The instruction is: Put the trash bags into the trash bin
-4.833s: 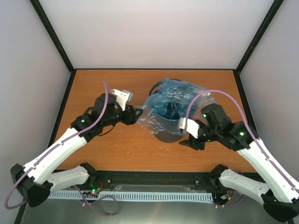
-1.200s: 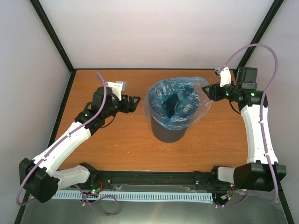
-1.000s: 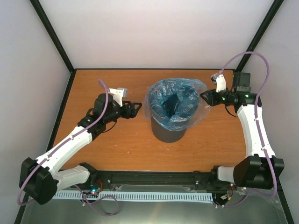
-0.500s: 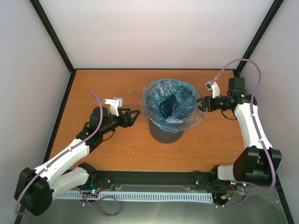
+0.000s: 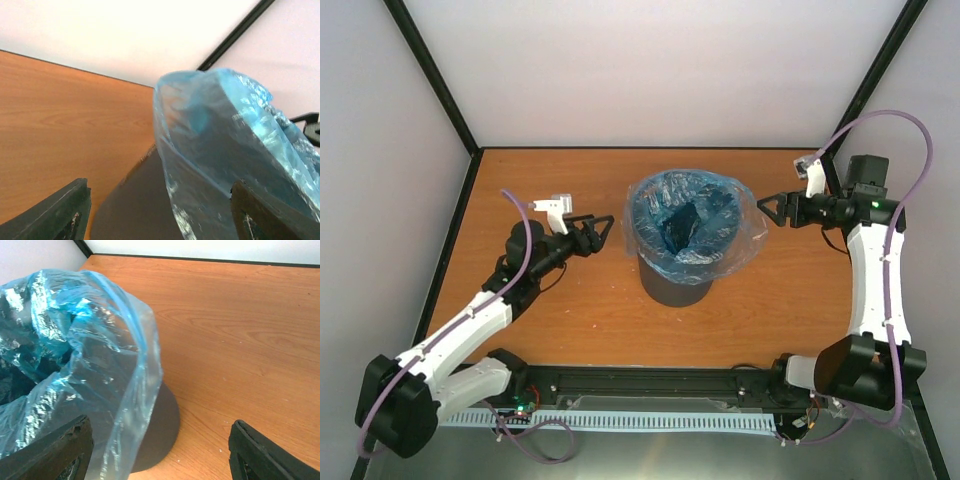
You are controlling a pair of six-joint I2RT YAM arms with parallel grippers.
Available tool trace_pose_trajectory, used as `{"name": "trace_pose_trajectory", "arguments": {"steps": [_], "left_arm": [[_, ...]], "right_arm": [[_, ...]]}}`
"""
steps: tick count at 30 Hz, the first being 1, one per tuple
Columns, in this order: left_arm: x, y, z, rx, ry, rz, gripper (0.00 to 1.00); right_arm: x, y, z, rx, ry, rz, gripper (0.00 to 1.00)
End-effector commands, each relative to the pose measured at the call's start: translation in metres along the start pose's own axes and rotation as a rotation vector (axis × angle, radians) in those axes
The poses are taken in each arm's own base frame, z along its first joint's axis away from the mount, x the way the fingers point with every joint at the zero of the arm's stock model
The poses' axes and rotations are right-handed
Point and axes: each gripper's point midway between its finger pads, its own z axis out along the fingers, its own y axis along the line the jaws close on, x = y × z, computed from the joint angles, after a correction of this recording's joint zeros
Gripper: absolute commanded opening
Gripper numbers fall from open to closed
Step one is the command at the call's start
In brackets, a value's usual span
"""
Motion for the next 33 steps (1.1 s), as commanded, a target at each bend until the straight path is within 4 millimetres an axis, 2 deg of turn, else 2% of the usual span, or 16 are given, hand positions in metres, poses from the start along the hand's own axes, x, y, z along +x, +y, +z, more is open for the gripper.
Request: {"name": "trace_pose_trajectory", "arguments": {"steps": [1, 2, 5, 9, 15, 21, 25, 28, 33], "left_arm": [[-0.038, -0.008, 0.006, 0.110, -0.084, -0.055, 0.76], [-0.036, -0.006, 0.011, 0.131, -0.072, -0.067, 0.75], [-0.033, -0.015, 0.018, 0.224, -0.040, -0.068, 0.75], [-0.028, -0.015, 0.032, 0.263, -0.003, -0.086, 0.72], [-0.024, -0.020, 0.053, 0.348, 0.047, -0.100, 0.65], [-0.025, -0.020, 0.069, 0.380, 0.067, -0.102, 0.34], [-0.020, -0.020, 0.077, 0.397, 0.093, -0.112, 0.06], [-0.011, -0.015, 0.078, 0.378, 0.114, -0.121, 0.01], [0.003, -0.010, 0.069, 0.339, 0.142, -0.110, 0.01]], "right_arm": [[0.004, -0.005, -0.002, -0.028, -0.004, -0.002, 0.74], [0.005, -0.002, -0.002, -0.042, -0.007, -0.016, 0.74], [0.008, 0.007, -0.004, -0.065, -0.023, -0.065, 0.72], [0.014, -0.001, -0.002, -0.018, -0.022, -0.092, 0.69], [0.026, -0.008, 0.013, -0.073, 0.004, -0.048, 0.55], [0.028, -0.014, 0.027, -0.127, -0.007, -0.004, 0.33], [0.031, -0.015, 0.034, -0.157, 0.004, 0.009, 0.19], [0.036, -0.015, 0.039, -0.163, 0.020, 0.014, 0.10], [0.047, -0.019, 0.046, -0.161, 0.043, 0.025, 0.06]]}}
